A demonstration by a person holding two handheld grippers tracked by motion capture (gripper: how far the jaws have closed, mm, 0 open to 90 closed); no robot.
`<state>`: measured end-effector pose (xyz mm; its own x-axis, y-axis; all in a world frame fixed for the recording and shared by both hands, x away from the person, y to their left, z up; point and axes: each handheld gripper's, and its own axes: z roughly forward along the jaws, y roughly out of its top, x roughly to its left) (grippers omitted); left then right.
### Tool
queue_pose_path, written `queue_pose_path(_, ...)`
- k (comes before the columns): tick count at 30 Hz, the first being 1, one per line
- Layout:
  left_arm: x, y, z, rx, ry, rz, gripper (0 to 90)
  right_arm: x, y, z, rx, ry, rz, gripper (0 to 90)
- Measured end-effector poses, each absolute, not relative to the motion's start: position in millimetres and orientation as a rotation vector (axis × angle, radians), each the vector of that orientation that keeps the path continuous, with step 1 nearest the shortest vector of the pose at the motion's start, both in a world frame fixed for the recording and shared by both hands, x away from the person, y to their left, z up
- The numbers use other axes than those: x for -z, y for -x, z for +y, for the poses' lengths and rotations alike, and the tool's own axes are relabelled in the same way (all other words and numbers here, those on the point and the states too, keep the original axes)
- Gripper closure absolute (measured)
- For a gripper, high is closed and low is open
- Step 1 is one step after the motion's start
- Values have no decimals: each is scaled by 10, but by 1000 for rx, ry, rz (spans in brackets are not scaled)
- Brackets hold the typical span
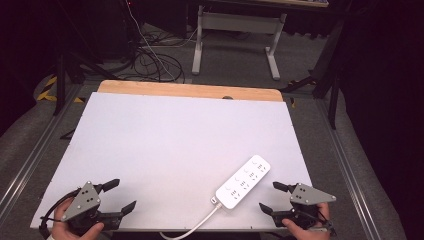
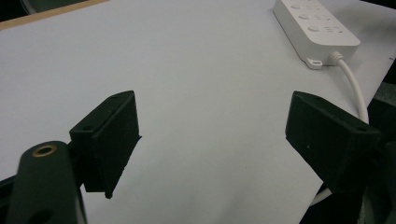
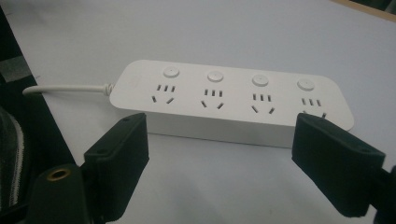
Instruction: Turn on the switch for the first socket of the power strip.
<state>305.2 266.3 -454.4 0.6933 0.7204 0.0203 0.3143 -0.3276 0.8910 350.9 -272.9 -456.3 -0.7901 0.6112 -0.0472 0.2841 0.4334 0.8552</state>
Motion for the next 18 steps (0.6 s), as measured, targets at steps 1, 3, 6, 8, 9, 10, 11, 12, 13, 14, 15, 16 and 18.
queue_pose_path(1, 4544, -3052, 2663, -519, -1921, 803, 185, 4563, -3510, -2731, -1298, -765, 2339, 196)
queue_pose_path(3, 4540, -3043, 2649, -526, -1923, 798, 184, 4563, -3511, -2733, -1298, -764, 2338, 196)
queue_pose_path(6, 4536, -3035, 2644, -534, -1922, 798, 183, 4557, -3510, -2731, -1293, -761, 2337, 196)
queue_pose_path(8, 4529, -3023, 2643, -541, -1919, 798, 182, 4553, -3510, -2729, -1293, -759, 2336, 196)
queue_pose_path(9, 4525, -3020, 2644, -544, -1920, 797, 182, 4552, -3511, -2728, -1291, -758, 2336, 196)
queue_pose_path(10, 4525, -3020, 2644, -544, -1920, 797, 182, 4550, -3510, -2728, -1288, -757, 2337, 196)
queue_pose_path(11, 4520, -3016, 2641, -542, -1914, 796, 184, 4551, -3510, -2727, -1290, -756, 2337, 196)
queue_pose_path(12, 4520, -3016, 2641, -542, -1914, 796, 184, 4550, -3508, -2726, -1289, -757, 2337, 196)
queue_pose_path(13, 4515, -3016, 2639, -549, -1911, 791, 184, 4549, -3508, -2726, -1289, -757, 2338, 197)
queue_pose_path(14, 4515, -3016, 2639, -549, -1911, 791, 184, 4549, -3508, -2726, -1289, -757, 2338, 197)
queue_pose_path(15, 4513, -3011, 2638, -553, -1912, 792, 184, 4544, -3506, -2726, -1290, -761, 2336, 198)
queue_pose_path(16, 4509, -3005, 2636, -555, -1910, 794, 184, 4542, -3506, -2727, -1291, -762, 2335, 198)
queue_pose_path(18, 4504, -3000, 2636, -568, -1912, 794, 184, 4536, -3506, -2728, -1293, -763, 2334, 202)
